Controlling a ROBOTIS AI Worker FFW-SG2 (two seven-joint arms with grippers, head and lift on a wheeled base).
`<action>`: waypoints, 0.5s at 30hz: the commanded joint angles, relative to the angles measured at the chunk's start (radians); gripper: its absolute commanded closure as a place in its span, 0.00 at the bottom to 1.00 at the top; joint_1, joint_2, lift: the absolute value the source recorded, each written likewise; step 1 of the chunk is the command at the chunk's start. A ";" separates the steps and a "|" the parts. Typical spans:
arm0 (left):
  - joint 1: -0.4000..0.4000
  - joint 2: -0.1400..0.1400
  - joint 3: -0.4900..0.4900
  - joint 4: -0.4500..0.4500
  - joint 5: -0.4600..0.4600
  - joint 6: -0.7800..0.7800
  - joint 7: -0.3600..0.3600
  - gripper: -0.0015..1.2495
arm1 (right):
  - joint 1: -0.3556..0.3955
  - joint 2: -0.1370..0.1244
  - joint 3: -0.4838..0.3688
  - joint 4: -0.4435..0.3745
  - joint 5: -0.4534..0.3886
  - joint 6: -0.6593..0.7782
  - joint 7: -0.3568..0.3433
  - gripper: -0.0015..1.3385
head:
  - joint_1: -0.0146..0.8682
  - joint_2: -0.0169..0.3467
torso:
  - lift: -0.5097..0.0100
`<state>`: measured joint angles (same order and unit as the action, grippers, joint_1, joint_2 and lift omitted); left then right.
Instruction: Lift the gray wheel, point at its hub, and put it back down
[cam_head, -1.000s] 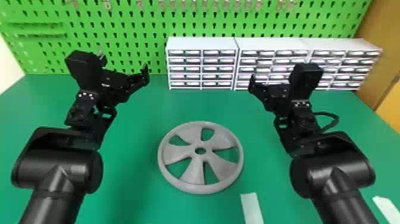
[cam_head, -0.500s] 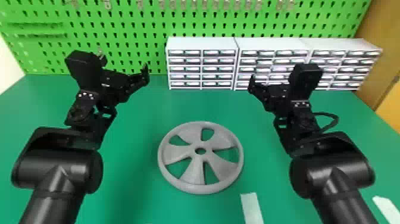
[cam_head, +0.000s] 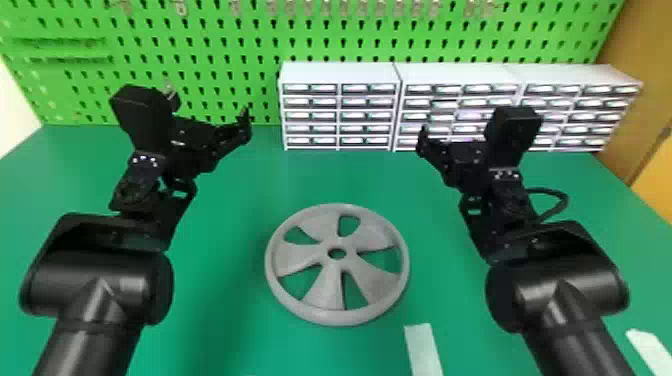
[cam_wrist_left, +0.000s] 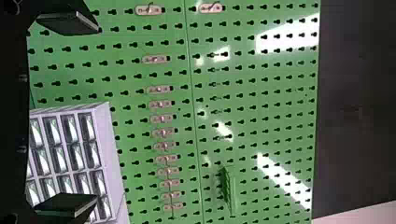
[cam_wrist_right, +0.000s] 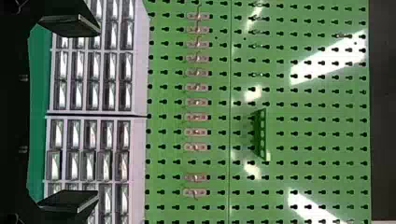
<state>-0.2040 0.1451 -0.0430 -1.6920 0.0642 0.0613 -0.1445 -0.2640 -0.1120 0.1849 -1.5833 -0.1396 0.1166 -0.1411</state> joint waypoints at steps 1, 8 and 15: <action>0.000 0.001 0.000 0.000 0.000 0.000 0.000 0.02 | 0.000 0.000 -0.001 0.000 0.000 0.000 0.000 0.06 | 0.80 0.18 | 0.81; 0.000 0.001 0.000 0.000 0.000 0.000 -0.001 0.02 | 0.000 0.000 -0.001 -0.001 0.000 0.000 0.000 0.06 | 0.80 0.18 | 0.81; 0.000 -0.001 -0.002 0.000 0.000 0.000 0.000 0.02 | 0.000 0.000 -0.001 0.000 0.000 0.000 0.000 0.06 | 0.80 0.18 | 0.81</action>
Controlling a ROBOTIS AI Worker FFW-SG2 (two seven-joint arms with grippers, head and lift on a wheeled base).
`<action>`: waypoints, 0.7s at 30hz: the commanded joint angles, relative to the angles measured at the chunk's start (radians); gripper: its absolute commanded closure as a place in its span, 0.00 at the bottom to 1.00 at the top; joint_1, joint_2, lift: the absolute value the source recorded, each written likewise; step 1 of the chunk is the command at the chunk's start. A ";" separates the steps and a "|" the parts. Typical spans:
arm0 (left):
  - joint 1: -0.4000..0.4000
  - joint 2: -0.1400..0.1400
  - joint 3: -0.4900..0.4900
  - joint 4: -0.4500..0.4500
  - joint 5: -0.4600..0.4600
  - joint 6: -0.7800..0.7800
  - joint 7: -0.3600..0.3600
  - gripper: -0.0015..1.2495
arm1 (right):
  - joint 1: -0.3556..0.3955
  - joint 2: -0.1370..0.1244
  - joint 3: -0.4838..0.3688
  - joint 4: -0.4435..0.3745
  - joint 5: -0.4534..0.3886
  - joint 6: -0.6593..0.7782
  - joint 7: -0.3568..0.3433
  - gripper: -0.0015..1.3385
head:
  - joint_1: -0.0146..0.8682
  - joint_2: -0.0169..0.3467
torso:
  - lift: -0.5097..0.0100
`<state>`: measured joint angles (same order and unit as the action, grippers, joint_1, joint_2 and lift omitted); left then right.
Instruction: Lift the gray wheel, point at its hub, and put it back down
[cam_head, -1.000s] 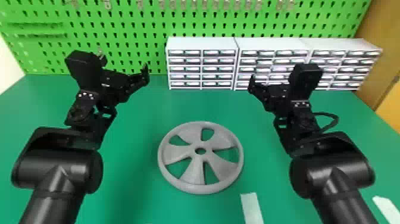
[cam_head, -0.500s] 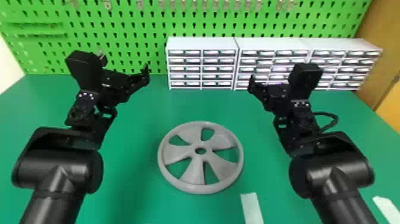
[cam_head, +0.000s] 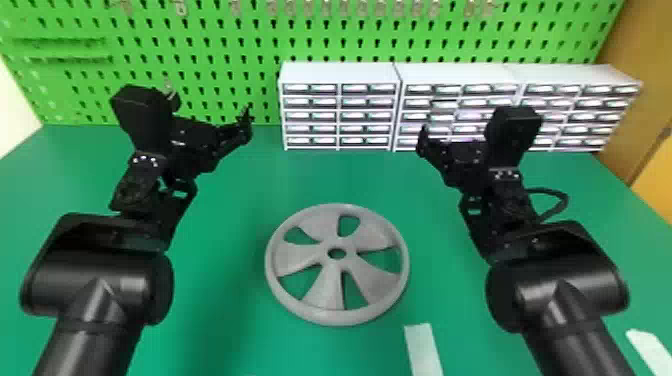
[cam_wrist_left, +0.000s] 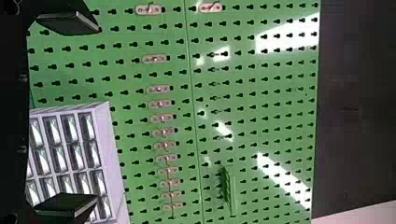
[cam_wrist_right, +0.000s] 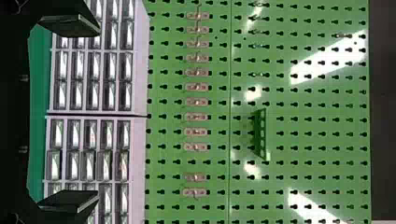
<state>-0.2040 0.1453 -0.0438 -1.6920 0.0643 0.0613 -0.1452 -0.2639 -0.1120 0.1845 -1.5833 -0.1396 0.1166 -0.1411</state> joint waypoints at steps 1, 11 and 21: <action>0.000 0.000 -0.001 0.000 0.000 0.000 0.001 0.02 | 0.000 0.000 0.000 0.000 0.000 0.000 0.000 0.06 | 0.80 0.18 | 0.81; 0.002 0.000 -0.004 -0.002 0.000 -0.002 -0.001 0.02 | 0.000 -0.002 -0.002 0.000 -0.002 0.000 0.000 0.06 | 0.80 0.18 | 0.81; 0.003 0.000 -0.002 -0.002 -0.001 -0.002 0.001 0.02 | 0.000 0.000 0.000 0.000 -0.002 0.000 0.000 0.06 | 0.80 0.18 | 0.81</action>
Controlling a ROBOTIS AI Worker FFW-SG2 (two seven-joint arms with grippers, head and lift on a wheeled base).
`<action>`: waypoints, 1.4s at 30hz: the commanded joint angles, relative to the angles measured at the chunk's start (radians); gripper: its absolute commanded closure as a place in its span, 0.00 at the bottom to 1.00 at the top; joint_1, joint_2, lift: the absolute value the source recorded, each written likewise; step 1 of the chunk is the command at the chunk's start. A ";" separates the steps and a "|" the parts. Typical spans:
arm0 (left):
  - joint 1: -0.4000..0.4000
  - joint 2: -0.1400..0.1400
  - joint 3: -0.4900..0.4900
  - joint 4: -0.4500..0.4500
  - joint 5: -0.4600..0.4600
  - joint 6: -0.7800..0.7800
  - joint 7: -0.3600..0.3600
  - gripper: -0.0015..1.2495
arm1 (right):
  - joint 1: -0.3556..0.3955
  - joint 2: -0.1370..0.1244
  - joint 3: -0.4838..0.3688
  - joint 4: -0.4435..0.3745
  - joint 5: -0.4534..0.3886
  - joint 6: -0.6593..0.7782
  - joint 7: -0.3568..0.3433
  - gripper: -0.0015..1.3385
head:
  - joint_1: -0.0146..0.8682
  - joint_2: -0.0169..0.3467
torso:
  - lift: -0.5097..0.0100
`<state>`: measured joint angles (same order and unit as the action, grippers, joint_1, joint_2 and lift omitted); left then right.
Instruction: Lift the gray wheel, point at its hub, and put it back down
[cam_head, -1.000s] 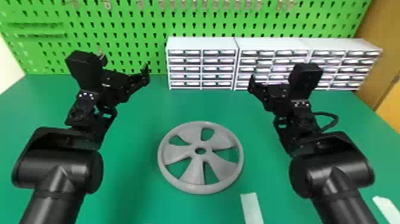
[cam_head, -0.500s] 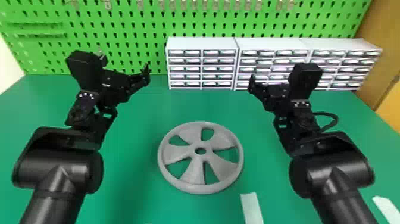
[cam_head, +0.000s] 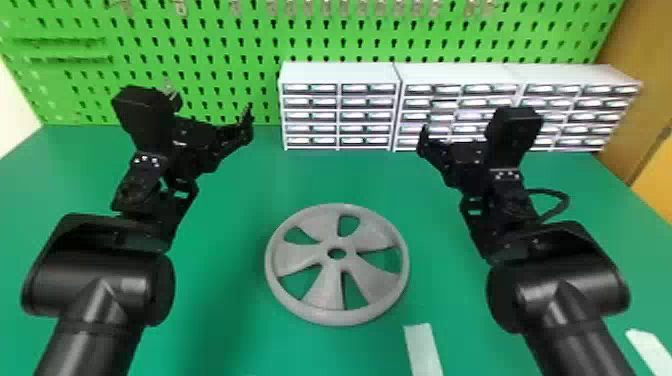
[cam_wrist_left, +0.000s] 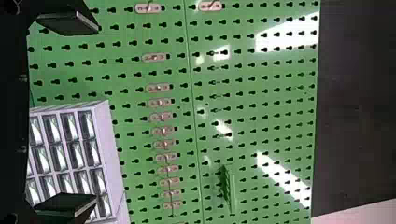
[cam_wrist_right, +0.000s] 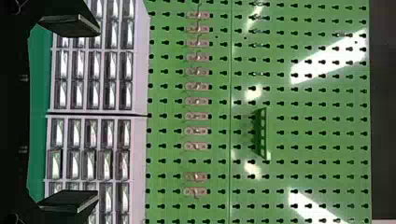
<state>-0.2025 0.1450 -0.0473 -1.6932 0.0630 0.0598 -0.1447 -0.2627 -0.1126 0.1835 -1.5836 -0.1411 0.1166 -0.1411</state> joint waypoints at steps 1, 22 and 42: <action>0.003 -0.001 0.003 -0.002 -0.002 0.000 0.000 0.02 | -0.001 -0.001 0.002 -0.001 0.000 0.000 0.000 0.06 | 0.80 0.18 | 0.81; 0.009 -0.001 0.009 -0.005 -0.008 0.002 0.000 0.02 | 0.000 0.001 0.004 0.001 0.000 0.000 0.000 0.06 | 0.80 0.18 | 0.81; 0.009 -0.001 0.010 -0.005 -0.008 0.002 0.000 0.02 | -0.012 -0.001 0.004 0.001 0.000 -0.005 0.000 0.06 | 0.80 0.18 | 0.81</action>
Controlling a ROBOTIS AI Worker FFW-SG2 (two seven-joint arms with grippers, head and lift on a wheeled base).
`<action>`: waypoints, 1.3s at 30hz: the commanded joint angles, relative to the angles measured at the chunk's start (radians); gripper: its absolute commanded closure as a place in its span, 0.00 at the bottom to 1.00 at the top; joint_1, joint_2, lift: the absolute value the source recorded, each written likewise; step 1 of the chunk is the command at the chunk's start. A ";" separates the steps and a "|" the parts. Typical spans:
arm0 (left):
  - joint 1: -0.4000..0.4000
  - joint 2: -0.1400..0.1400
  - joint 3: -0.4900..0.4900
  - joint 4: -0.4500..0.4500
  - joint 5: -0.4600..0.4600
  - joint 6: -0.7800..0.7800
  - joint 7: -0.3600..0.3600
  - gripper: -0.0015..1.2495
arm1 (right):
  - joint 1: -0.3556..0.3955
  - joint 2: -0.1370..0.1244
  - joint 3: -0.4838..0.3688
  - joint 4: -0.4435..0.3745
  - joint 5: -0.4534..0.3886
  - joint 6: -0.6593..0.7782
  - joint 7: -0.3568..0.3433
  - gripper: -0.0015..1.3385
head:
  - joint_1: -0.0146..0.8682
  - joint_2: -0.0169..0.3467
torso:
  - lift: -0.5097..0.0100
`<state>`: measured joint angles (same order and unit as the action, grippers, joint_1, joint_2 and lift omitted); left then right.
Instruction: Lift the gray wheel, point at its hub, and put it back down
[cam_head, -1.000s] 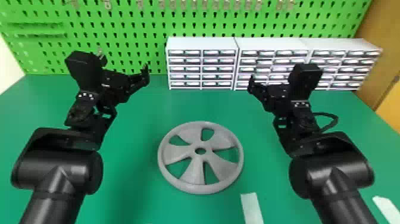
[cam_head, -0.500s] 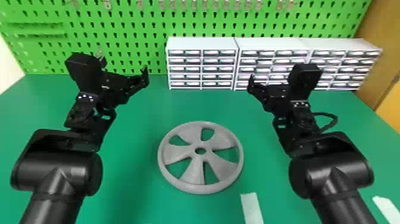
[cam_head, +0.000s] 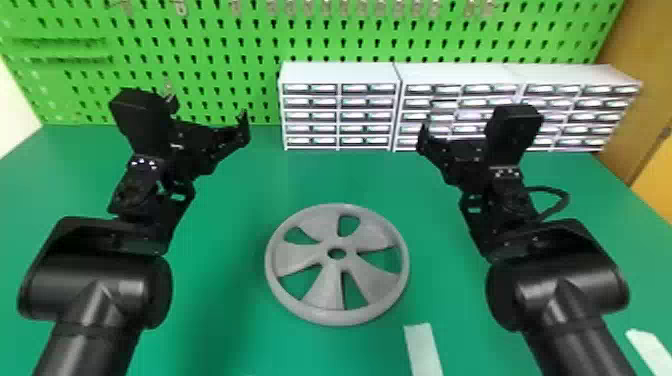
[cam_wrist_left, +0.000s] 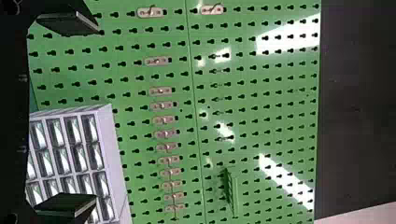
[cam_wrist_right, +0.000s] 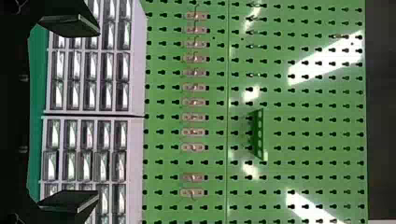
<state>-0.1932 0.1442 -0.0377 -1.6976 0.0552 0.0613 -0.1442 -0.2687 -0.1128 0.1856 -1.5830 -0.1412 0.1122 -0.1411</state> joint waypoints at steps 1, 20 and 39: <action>0.000 0.000 0.002 -0.001 0.000 0.000 0.000 0.02 | -0.007 -0.001 0.002 0.000 0.000 0.000 0.000 0.06 | 0.80 0.18 | 0.81; -0.003 0.000 0.007 0.001 0.000 0.000 0.000 0.02 | -0.014 0.001 0.003 0.000 0.003 0.000 0.000 0.06 | 0.80 0.18 | 0.81; -0.003 0.002 0.004 0.001 0.002 0.000 0.000 0.02 | -0.010 -0.005 0.005 0.002 0.003 -0.002 0.000 0.06 | 0.80 0.18 | 0.81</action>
<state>-0.1988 0.1443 -0.0344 -1.6966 0.0567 0.0613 -0.1442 -0.2798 -0.1173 0.1932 -1.5815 -0.1380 0.1117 -0.1411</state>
